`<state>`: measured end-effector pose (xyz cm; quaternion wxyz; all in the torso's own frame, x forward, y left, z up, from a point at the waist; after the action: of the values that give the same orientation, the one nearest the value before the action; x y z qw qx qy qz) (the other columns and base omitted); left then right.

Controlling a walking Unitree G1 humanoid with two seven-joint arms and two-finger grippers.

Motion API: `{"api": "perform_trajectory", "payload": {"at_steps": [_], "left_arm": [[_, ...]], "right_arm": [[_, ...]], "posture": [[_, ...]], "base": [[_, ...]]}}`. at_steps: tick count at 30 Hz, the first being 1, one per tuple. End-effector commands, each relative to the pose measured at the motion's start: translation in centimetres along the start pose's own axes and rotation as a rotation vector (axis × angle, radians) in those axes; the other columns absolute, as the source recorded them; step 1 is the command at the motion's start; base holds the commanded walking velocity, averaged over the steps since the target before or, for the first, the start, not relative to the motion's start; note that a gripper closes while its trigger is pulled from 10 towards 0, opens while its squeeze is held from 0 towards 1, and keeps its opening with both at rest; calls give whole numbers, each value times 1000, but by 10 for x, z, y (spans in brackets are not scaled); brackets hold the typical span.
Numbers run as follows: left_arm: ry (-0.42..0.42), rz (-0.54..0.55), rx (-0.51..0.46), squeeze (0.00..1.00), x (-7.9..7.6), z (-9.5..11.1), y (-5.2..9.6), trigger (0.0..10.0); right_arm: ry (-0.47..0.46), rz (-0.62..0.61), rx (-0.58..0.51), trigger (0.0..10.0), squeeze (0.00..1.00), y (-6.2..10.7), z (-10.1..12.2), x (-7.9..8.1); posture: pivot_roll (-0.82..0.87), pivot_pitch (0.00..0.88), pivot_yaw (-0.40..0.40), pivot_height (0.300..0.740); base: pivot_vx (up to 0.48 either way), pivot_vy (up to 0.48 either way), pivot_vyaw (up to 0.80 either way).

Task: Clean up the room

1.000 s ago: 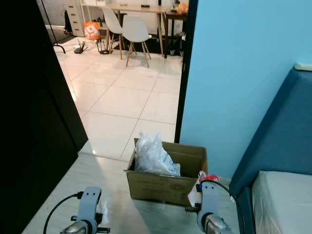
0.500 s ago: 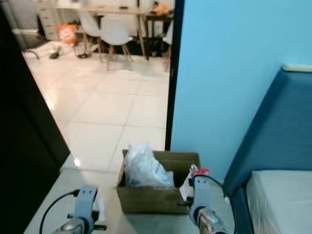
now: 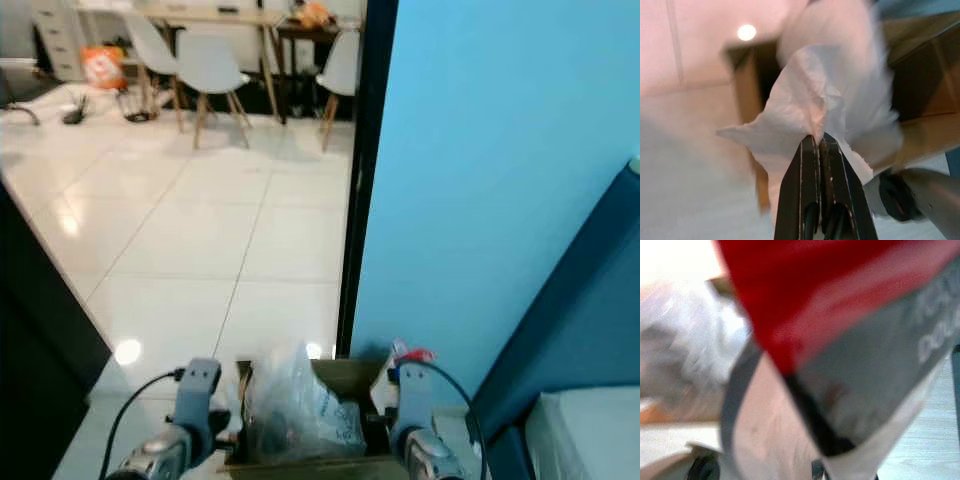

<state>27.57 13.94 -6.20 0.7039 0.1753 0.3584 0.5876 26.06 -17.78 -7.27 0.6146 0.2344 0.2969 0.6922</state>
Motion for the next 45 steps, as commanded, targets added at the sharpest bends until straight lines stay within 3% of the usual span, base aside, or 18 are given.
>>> {"api": "perform_trajectory", "payload": {"at_steps": [1,4,11,15,16,19,26,32,36,43,45], "left_arm": [[-14,-30,26,0,-8,-7,-1,10000],[-79,-60,41,0,-15,-6,-3,10000],[-30,-7,51,0,-7,-9,-2,10000],[-6,-39,73,0,-9,-13,-1,10000],[-3,-72,90,0,-12,-15,-1,10000],[1,-96,96,0,-15,-16,-1,10000],[-37,-112,90,0,-15,-15,-1,10000],[-16,-124,106,0,-17,-18,0,10000],[-5,-124,117,0,-17,-20,0,10000],[-13,-113,117,0,-14,-20,1,10000],[-14,-109,118,0,-12,-20,1,10000]], "right_arm": [[13,-9,-1,10000,0,0,2,-3],[13,-11,2,10000,0,0,2,-3],[27,9,22,10000,0,-1,0,0],[86,31,53,10000,0,-1,-3,4],[191,36,98,10000,0,-1,-8,5],[281,18,138,10000,0,0,-12,1],[287,15,160,10000,0,0,-11,-1],[327,43,199,10000,0,1,-17,1],[452,77,271,10000,0,4,-29,1],[447,96,259,10000,0,3,-26,3],[506,125,264,10000,0,3,-27,6]], "posture": [[4,0,-28,707],[3,0,-27,707],[3,0,-26,707],[7,4,-27,707],[6,6,-25,707],[7,9,-25,707],[7,16,-24,707],[5,18,-24,707],[5,26,-21,707],[9,28,-21,707],[13,29,-22,707]], "base": [[0,0,0],[0,-151,0],[0,-311,0],[0,0,0],[0,0,0],[0,0,0],[0,-201,0],[0,-372,0],[0,0,0],[0,0,0],[0,0,0]]}}
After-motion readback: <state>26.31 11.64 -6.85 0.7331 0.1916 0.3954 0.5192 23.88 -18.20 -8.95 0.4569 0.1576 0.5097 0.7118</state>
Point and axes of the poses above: a point about 5 cm out from each wrist's last joint towards the gripper, its own y axis pointing back from the gripper into the wrist, its own z axis along the axis of the wrist's last joint, x = y × z, the point moved 3 cm from there along -y, pointing out of the wrist towards the gripper, and after that the axes turned 13 degrees about y, right-handed, at the moved point
